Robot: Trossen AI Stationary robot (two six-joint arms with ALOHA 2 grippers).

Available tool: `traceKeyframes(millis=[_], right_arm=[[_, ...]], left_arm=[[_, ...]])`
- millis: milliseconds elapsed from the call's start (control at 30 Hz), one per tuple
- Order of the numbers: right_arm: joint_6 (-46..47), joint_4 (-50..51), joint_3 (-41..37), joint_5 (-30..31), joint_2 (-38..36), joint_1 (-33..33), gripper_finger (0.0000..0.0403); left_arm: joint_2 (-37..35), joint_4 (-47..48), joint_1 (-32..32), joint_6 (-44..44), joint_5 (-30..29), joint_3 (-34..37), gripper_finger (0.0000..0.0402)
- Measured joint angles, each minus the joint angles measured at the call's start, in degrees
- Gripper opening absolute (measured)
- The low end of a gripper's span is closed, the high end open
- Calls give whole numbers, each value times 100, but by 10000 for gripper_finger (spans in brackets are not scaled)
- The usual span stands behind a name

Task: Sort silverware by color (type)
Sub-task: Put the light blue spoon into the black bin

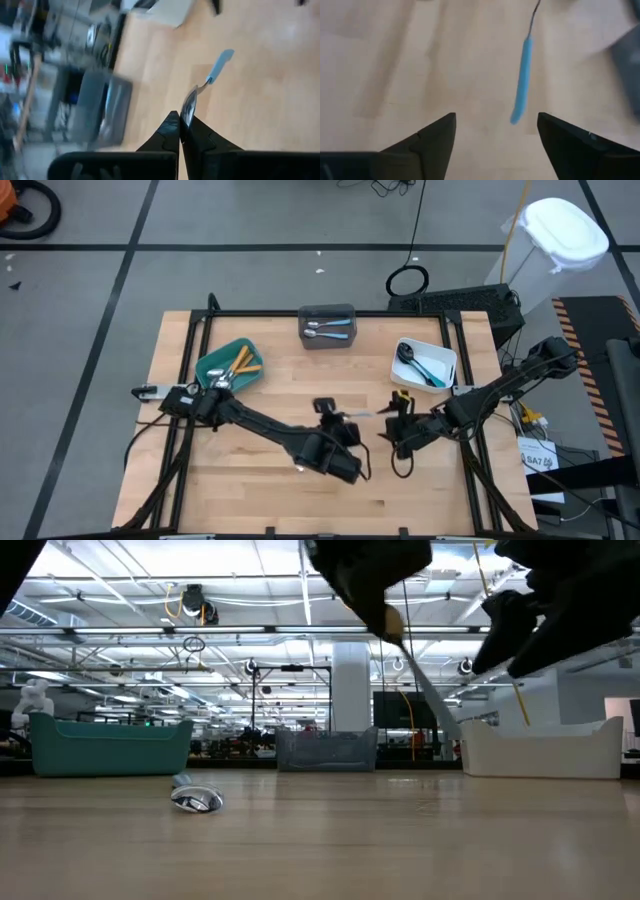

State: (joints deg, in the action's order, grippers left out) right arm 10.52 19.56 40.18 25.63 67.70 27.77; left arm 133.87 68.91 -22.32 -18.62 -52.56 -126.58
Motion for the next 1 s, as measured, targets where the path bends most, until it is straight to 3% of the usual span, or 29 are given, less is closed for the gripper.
traceKeyframes(millis=[167,233,433,733,1000], right_arm=[[-932,-19,0,1137,-1,8,293],[-1187,-67,0,1519,-1,9,296],[-1704,-295,0,1943,0,14,294],[-2611,-1322,2,2084,17,129,289],[-3097,-1507,2,2095,17,160,289]], left_arm=[[-228,659,-4,-1385,-12,-4,3],[-272,866,-61,-1724,-307,-4,3],[-544,2096,-77,-2734,-744,-2,3],[-1652,2053,255,-1557,-297,37,3],[-1893,2080,584,-1510,181,110,3]])
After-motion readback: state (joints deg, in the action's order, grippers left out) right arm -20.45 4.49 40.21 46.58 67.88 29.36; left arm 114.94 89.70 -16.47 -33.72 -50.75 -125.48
